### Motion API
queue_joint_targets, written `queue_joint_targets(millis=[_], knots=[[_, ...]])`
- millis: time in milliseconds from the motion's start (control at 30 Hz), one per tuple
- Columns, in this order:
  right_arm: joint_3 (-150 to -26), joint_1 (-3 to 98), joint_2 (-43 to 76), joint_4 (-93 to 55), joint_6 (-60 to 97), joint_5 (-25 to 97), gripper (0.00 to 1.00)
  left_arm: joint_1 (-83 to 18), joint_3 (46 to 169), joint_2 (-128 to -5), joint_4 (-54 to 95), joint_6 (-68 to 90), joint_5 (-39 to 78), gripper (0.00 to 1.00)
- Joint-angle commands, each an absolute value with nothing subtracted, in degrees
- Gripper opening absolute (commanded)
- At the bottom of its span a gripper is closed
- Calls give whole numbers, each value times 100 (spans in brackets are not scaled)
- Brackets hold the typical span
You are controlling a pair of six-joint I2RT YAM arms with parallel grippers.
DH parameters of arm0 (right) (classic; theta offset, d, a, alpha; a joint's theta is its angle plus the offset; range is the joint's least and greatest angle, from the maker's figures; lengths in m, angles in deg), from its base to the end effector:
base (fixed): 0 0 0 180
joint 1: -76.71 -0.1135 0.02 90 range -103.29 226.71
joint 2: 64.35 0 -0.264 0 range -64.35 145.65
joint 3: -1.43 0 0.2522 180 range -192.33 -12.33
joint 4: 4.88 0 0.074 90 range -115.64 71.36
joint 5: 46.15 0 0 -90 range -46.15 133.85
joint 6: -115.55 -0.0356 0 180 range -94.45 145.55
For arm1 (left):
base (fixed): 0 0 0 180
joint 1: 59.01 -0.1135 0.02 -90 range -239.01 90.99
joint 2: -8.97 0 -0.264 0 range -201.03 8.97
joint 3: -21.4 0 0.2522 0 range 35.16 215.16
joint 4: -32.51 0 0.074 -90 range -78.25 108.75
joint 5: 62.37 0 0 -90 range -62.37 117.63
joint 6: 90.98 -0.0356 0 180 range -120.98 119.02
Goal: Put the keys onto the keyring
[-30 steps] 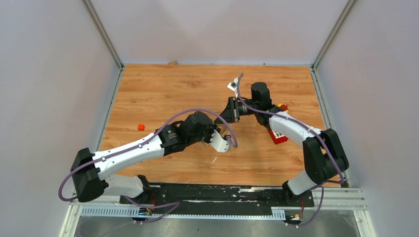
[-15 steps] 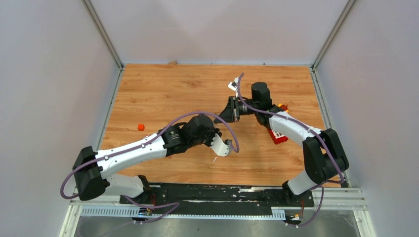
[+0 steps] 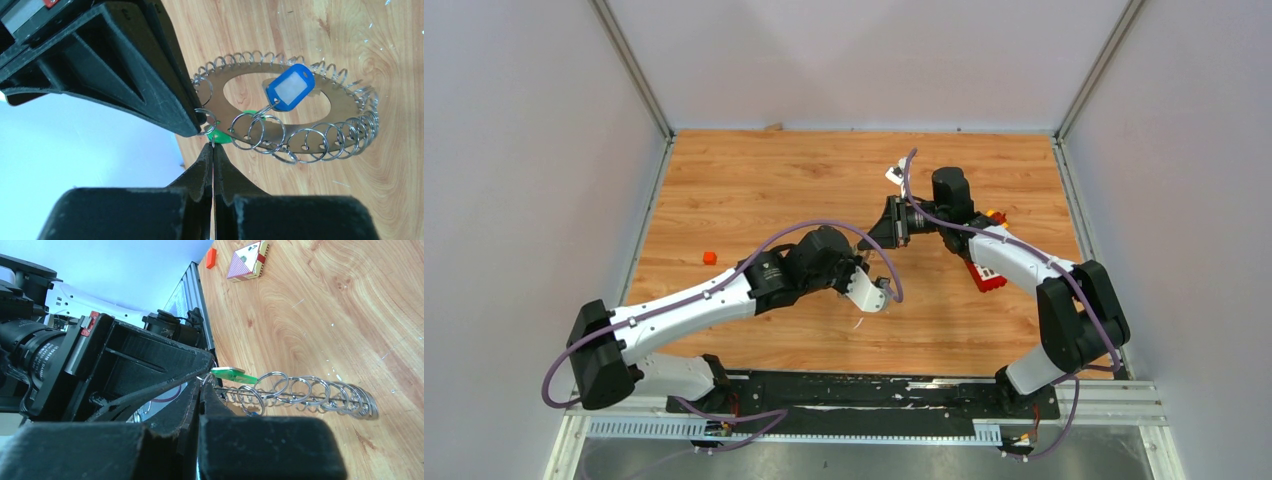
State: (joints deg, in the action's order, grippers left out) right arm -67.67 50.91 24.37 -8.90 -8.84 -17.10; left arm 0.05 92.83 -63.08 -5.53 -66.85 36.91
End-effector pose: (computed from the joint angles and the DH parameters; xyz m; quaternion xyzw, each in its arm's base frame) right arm 0.2883 0.1739 0.2561 -0.2228 0.7401 0.6038 0.1952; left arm 0.1468 -0.2338 0.2937 0.7804 0.4464 0.0984 0.4267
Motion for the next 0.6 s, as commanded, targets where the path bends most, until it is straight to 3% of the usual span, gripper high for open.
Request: queue_joint_targets(millis=[0, 567], knots=[[-6878, 5111, 2363, -730, -815, -1716, 0, -67, 9507, -6077, -542, -6534, 3502, 0], [-6913, 5079, 2344, -798, -711, -1746, 0, -127, 9656, -6311, -135, -6364, 3797, 0]])
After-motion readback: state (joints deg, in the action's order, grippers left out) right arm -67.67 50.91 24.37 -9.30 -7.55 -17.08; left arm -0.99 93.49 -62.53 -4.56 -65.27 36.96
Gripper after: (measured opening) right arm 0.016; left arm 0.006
